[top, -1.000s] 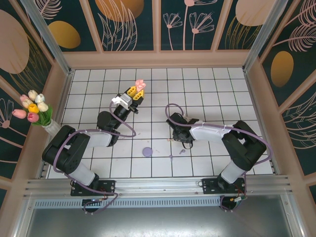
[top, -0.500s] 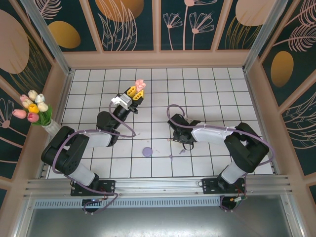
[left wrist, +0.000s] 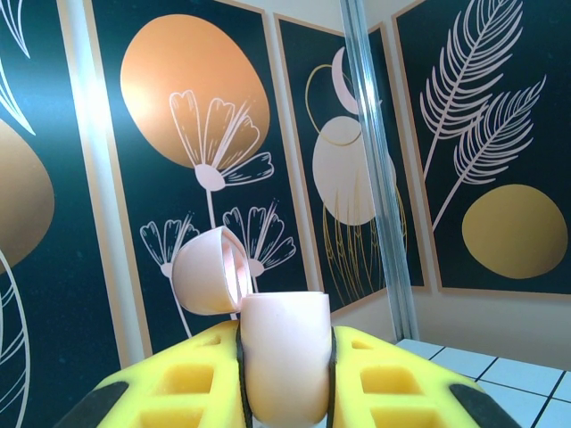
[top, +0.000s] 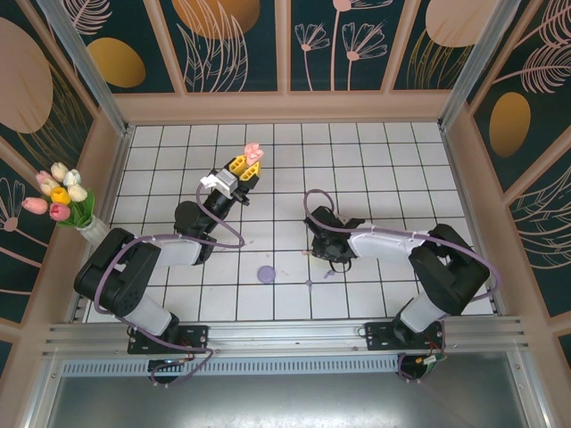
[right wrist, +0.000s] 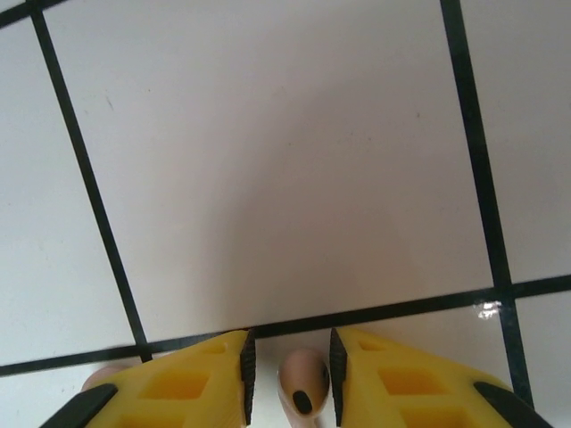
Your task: Insert the wireless bluetooth earbuds into the charging case
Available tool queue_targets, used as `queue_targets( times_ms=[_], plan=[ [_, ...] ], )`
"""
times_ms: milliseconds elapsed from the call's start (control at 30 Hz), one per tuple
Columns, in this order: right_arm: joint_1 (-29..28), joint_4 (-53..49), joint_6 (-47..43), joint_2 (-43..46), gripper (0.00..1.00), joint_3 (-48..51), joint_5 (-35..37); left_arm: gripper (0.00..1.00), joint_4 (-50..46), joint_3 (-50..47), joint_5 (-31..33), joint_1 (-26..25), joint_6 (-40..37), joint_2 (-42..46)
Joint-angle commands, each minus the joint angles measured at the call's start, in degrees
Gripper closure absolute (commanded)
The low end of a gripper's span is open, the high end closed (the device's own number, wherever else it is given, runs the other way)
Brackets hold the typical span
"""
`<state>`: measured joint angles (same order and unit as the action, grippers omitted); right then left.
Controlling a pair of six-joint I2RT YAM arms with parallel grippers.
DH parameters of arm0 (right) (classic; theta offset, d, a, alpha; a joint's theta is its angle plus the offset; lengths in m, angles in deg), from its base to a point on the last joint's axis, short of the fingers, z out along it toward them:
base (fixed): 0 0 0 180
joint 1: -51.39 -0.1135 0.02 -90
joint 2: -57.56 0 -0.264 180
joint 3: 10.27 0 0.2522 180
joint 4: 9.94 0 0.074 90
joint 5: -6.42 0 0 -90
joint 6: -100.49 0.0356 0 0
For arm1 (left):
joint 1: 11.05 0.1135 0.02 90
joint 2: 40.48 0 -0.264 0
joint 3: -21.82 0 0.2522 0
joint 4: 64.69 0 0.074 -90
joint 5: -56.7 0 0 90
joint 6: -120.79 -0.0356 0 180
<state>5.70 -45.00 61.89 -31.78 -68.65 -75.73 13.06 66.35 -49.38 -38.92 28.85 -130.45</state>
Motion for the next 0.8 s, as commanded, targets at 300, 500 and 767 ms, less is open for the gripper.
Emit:
queue_targets(
  times_ms=[300, 500, 767],
  plan=[
    [-0.67, -3.39, 1.26, 0.86, 0.67, 1.12, -1.18, 1.00, 3.95, 1.14, -1.08, -0.33, 0.44, 0.77],
    [-0.97, -3.75, 1.15, -0.51, 0.67, 0.70, -0.66, 1.00, 4.06, 1.13, -1.06, -0.33, 0.49, 0.68],
    [-1.93, -5.93, 0.47, -2.76, 0.69, -1.52, 1.10, 1.00, 4.24, 1.23, -0.97, -0.34, 0.58, 0.46]
  ],
)
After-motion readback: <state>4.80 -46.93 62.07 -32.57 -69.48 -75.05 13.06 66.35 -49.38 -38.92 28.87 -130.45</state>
